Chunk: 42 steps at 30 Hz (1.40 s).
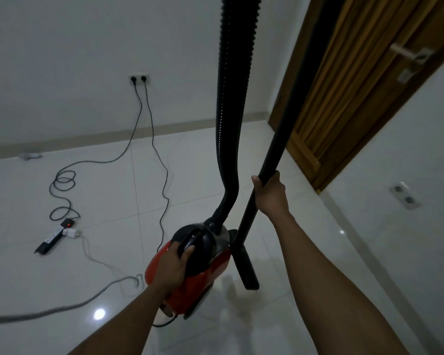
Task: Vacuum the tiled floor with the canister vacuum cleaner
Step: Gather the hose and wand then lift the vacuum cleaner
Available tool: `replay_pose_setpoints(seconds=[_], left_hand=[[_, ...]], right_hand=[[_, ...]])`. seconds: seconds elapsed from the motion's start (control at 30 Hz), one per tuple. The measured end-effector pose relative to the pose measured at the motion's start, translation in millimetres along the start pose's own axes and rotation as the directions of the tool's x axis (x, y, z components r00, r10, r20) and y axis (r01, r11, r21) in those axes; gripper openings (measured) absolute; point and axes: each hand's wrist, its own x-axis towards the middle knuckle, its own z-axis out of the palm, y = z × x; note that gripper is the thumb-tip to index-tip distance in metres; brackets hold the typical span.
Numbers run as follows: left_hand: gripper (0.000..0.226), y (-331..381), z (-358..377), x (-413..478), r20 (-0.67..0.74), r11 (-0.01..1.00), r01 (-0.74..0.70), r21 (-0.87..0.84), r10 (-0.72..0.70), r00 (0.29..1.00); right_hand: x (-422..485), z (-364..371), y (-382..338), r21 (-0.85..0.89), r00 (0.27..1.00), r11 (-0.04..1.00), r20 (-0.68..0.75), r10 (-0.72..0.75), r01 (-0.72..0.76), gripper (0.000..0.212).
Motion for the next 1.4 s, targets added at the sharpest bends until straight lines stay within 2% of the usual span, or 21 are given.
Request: replay_pose_setpoints(seconds=[0.23, 0.5, 0.6, 0.73, 0.83, 0.93, 1.13, 1.27, 1.4], left_hand=[[0.037, 110, 3, 69, 0.021, 0.998, -0.066, 0.002, 0.066, 0.998], [0.039, 218, 4, 210, 0.058, 0.987, -0.162, 0.003, 0.162, 0.985], [0.038, 261, 0, 267, 0.045, 0.979, -0.201, 0.024, 0.2, 0.979], [0.038, 303, -1, 339, 0.054, 0.971, -0.235, 0.055, 0.232, 0.971], [0.041, 327, 1, 401, 0.054, 0.966, -0.24, 0.093, 0.236, 0.97], [0.041, 360, 5, 477, 0.068, 0.961, -0.241, 0.135, 0.234, 0.97], [0.042, 411, 12, 597, 0.105, 0.95, -0.234, 0.207, 0.216, 0.971], [0.04, 443, 16, 669, 0.118, 0.956, -0.237, 0.175, 0.218, 0.969], [0.04, 473, 21, 752, 0.147, 0.961, -0.235, 0.146, 0.213, 0.966]], right_hand=[[62, -68, -45, -0.031, 0.998, 0.999, -0.054, -0.044, 0.042, 0.054], [190, -105, -93, -0.005, 0.986, 0.998, -0.154, -0.057, 0.057, 0.058], [247, -118, -113, -0.055, 0.98, 0.997, -0.192, -0.06, 0.05, 0.065], [320, -132, -129, 0.052, 0.983, 0.998, -0.179, -0.034, 0.044, 0.066], [383, -137, -141, 0.117, 0.983, 0.992, -0.18, -0.024, 0.046, 0.061], [467, -141, -151, 0.13, 0.979, 0.991, -0.206, 0.007, 0.02, 0.067], [604, -147, -171, 0.149, 0.984, 0.989, -0.175, 0.032, -0.006, 0.061], [691, -141, -185, 0.169, 0.985, 0.985, -0.173, -0.006, 0.036, 0.056], [783, -133, -199, 0.233, 0.983, 0.972, -0.179, 0.042, 0.001, 0.051]])
